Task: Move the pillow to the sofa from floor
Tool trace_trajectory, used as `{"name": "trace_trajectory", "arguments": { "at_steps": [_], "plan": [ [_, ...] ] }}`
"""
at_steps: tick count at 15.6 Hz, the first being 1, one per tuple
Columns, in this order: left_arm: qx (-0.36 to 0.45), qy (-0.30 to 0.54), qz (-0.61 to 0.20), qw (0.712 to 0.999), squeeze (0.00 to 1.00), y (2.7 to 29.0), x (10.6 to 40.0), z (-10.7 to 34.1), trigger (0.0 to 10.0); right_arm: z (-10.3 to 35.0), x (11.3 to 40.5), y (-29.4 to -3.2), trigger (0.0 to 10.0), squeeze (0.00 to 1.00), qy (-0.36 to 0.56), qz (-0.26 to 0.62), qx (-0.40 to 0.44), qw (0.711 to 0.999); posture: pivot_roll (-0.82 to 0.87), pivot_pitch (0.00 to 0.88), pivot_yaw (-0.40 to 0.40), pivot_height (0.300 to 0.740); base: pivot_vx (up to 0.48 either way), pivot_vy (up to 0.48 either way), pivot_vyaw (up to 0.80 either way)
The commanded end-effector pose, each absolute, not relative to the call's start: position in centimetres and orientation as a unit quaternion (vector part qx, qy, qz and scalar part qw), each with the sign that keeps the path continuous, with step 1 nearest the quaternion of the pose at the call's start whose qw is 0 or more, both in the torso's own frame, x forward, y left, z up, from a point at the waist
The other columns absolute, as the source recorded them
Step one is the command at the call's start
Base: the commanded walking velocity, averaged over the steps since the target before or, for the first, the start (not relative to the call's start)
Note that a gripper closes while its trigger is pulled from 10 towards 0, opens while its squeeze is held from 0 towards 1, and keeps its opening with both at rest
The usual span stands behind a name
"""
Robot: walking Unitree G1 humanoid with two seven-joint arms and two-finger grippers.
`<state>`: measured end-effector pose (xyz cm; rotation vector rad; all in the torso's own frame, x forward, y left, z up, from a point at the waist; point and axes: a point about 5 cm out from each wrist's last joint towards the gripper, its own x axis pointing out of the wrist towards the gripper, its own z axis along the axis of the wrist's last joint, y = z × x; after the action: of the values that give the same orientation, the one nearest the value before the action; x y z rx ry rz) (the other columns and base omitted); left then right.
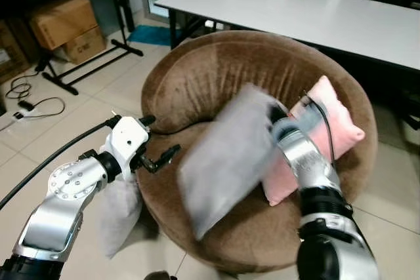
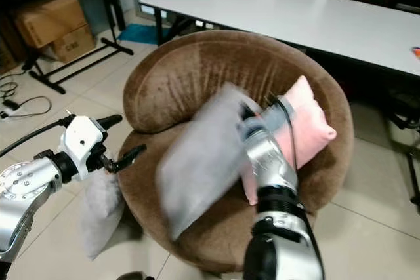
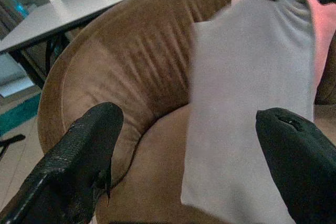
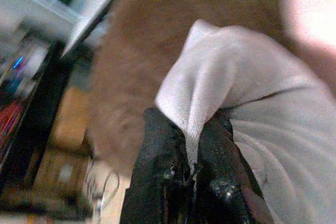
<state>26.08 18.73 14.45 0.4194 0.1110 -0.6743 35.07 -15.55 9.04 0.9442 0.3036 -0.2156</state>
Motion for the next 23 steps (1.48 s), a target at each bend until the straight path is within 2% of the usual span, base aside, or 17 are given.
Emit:
{"name": "trace_trajectory", "arguments": {
  "at_steps": [1,3,6,8,10,12,15,18,19,20,21,23],
  "plan": [
    [0.204,0.057,-0.332,0.919,0.00,18.8,26.0,14.6,10.0,10.0,35.4,-17.7,10.0,0.00,0.085,-0.128,0.466,0.871,-0.01,0.000,-0.030,0.740,0.000,0.000,0.00],
    [0.204,0.059,-0.333,0.919,0.00,18.8,25.9,14.6,10.0,8.2,34.8,-19.1,10.0,0.00,0.097,-0.151,0.431,0.884,-0.01,0.000,-0.031,0.740,0.000,0.000,0.00],
    [0.205,0.057,-0.334,0.918,0.00,18.9,26.0,14.7,10.0,8.5,35.3,-19.2,10.0,0.00,0.067,-0.136,0.441,0.885,-0.01,0.000,-0.032,0.740,0.000,0.000,0.00],
    [0.205,0.056,-0.336,0.918,0.00,18.9,26.0,14.7,10.0,10.8,36.7,-16.6,10.0,0.00,0.051,-0.035,0.397,0.916,-0.01,0.000,-0.032,0.740,0.000,0.000,0.00],
    [0.205,0.056,-0.336,0.917,0.00,18.9,26.1,14.7,10.0,11.9,37.2,-14.7,10.0,0.00,0.049,0.020,0.369,0.928,-0.02,0.000,-0.025,0.740,0.000,0.000,0.00],
    [0.205,0.056,-0.338,0.917,0.00,18.9,26.1,14.7,10.0,14.0,37.8,-9.7,10.0,0.00,0.061,0.111,0.301,0.945,-0.01,0.000,-0.024,0.740,0.000,0.000,0.00],
    [0.206,0.058,-0.339,0.916,0.00,18.9,26.1,14.7,10.0,16.6,38.4,-7.1,10.0,0.00,0.047,0.139,0.346,0.927,-0.01,0.000,-0.024,0.740,0.000,0.000,0.00],
    [0.207,0.059,-0.339,0.916,0.00,19.0,26.1,14.8,10.0,17.0,39.2,-8.4,10.0,0.00,0.045,0.081,0.366,0.926,0.00,0.000,-0.026,0.740,0.000,0.000,0.00],
    [0.208,0.058,-0.339,0.916,0.00,19.0,26.1,14.8,10.0,16.0,39.5,-10.6,10.0,0.00,0.057,0.016,0.403,0.913,0.00,0.000,-0.026,0.740,0.000,0.000,0.00],
    [0.208,0.057,-0.339,0.916,0.00,19.0,26.1,14.9,10.0,15.6,39.5,-11.3,10.0,0.00,0.062,-0.003,0.412,0.909,0.00,0.000,-0.026,0.740,0.000,0.000,0.00],
    [0.208,0.056,-0.340,0.915,0.00,18.9,26.1,14.9,10.0,13.2,39.0,-14.4,10.0,0.00,0.076,-0.084,0.426,0.898,0.00,0.000,-0.026,0.740,0.000,0.000,0.00],
    [0.207,0.056,-0.342,0.915,0.00,18.9,26.1,14.9,10.0,11.0,37.9,-17.0,10.0,0.00,0.077,-0.136,0.395,0.906,0.00,0.000,-0.026,0.740,0.000,0.000,0.00]
  ]
}}
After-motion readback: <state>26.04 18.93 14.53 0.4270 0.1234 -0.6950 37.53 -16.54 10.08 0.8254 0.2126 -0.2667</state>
